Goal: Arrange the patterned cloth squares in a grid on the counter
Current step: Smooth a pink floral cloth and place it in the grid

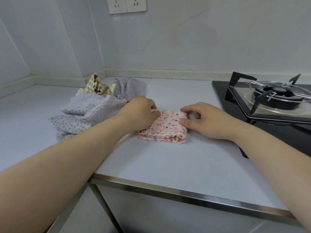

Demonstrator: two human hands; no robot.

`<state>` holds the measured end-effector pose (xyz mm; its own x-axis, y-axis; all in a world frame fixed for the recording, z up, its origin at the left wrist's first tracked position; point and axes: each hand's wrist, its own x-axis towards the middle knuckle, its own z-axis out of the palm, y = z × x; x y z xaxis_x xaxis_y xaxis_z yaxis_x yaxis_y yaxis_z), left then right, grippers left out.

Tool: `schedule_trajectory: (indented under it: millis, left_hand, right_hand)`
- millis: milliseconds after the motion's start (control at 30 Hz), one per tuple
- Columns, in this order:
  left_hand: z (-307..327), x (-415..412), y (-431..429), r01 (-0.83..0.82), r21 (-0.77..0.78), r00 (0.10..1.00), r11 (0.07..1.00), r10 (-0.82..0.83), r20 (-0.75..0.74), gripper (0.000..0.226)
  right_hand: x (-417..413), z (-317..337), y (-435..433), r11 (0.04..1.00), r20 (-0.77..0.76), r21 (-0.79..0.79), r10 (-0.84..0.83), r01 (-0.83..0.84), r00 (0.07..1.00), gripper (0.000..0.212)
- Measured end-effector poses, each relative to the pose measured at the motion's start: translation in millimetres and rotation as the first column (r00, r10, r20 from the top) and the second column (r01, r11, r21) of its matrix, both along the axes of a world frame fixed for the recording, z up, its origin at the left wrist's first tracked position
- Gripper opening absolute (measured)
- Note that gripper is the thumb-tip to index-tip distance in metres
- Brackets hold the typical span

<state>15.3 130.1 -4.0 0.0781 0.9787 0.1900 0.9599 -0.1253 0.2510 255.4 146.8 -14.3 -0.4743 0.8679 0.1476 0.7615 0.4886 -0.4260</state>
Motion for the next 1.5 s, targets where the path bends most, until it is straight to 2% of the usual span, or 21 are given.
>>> schedule_trajectory:
  millis: [67, 233, 333, 433, 600, 733, 800, 900, 1000, 1100, 1233, 1267, 1333, 1400, 1433, 1500]
  left_hand:
    - [-1.1, 0.9, 1.7, -0.001, -0.016, 1.000, 1.000, 0.001, -0.012, 0.023]
    - [8.7, 4.4, -1.4, 0.022, -0.080, 0.993, 0.997, -0.012, 0.117, 0.014]
    - [23.7, 4.1, -9.3, 0.086, -0.054, 0.963, 0.995, -0.069, 0.261, 0.012]
    - [39.9, 4.4, -18.6, 0.148, 0.018, 0.908, 0.989, -0.143, 0.394, 0.008]
    - [55.0, 3.0, -25.0, 0.178, 0.108, 0.839, 0.978, -0.208, 0.503, 0.013]
    - [55.7, 5.1, -23.9, 0.171, 0.142, 0.750, 0.975, -0.223, 0.623, 0.019]
    - [54.5, 11.0, -23.4, 0.160, 0.155, 0.684, 0.975, -0.223, 0.695, 0.022]
    - [49.8, 23.6, -22.5, 0.120, 0.139, 0.544, 0.983, -0.183, 0.819, 0.024]
    - [42.6, 35.7, -23.1, 0.084, 0.078, 0.418, 0.993, -0.106, 0.902, 0.024]
    - [38.7, 43.2, -23.3, 0.066, -0.002, 0.305, 0.998, -0.019, 0.952, 0.021]
    - [30.0, 55.4, -26.9, 0.166, -0.210, 0.042, 0.964, 0.206, 0.978, 0.024]
    - [27.9, 58.2, -27.3, 0.144, -0.226, 0.009, 0.963, 0.228, 0.974, 0.026]
    - [22.5, 62.3, -24.6, 0.051, -0.228, -0.008, 0.972, 0.228, 0.974, 0.028]
    - [17.7, 67.0, -22.0, -0.072, -0.218, 0.018, 0.973, 0.219, 0.975, 0.029]
    - [18.3, 71.0, -20.9, -0.159, -0.192, 0.071, 0.968, 0.206, 0.976, 0.027]
    - [22.1, 82.7, -24.8, -0.320, -0.080, 0.275, 0.944, 0.174, 0.946, 0.026]
  right_hand:
    - [0.3, -1.4, 0.6, 1.000, 0.012, -0.009, 0.001, -0.001, 1.000, 0.056]
    - [1.4, -0.2, -0.6, 0.998, 0.011, -0.065, -0.009, 0.010, 1.000, 0.059]
    - [1.9, 2.7, -3.7, 0.995, -0.156, -0.101, 0.008, -0.024, 0.988, 0.039]
    - [1.5, 5.5, -5.4, 0.990, -0.360, -0.123, 0.018, -0.066, 0.933, 0.027]
    - [-1.5, 14.2, -13.0, 0.993, -0.503, -0.039, 0.073, -0.107, 0.861, 0.009]
    - [0.5, 18.1, -11.8, 0.999, -0.645, 0.031, 0.042, -0.029, 0.763, 0.016]
    - [1.6, 18.9, -9.1, 1.000, -0.713, -0.016, -0.005, -0.009, 0.701, 0.020]
    - [0.1, 15.1, -3.8, 0.981, -0.752, -0.191, -0.136, -0.016, 0.645, 0.028]
    - [-4.4, 12.3, -2.2, 0.953, -0.743, -0.301, -0.263, 0.045, 0.616, 0.047]
    - [-9.3, 15.0, -5.0, 0.964, -0.765, -0.242, -0.259, 0.109, 0.589, 0.049]
    - [-10.7, 15.0, -7.1, 0.970, -0.713, -0.072, -0.214, 0.234, 0.667, 0.047]
    - [-10.0, 14.4, -6.8, 0.967, -0.688, -0.040, -0.210, 0.253, 0.695, 0.045]
    - [-9.4, 11.6, -4.9, 0.964, -0.641, 0.005, -0.202, 0.267, 0.740, 0.041]
    - [-9.8, 9.4, -6.5, 0.966, -0.634, 0.014, -0.190, 0.257, 0.750, 0.037]
    - [-9.9, 11.3, -7.9, 0.967, -0.637, 0.009, -0.191, 0.255, 0.747, 0.036]
    - [-7.8, 16.3, -13.8, 0.959, -0.649, -0.019, -0.227, 0.283, 0.726, 0.036]
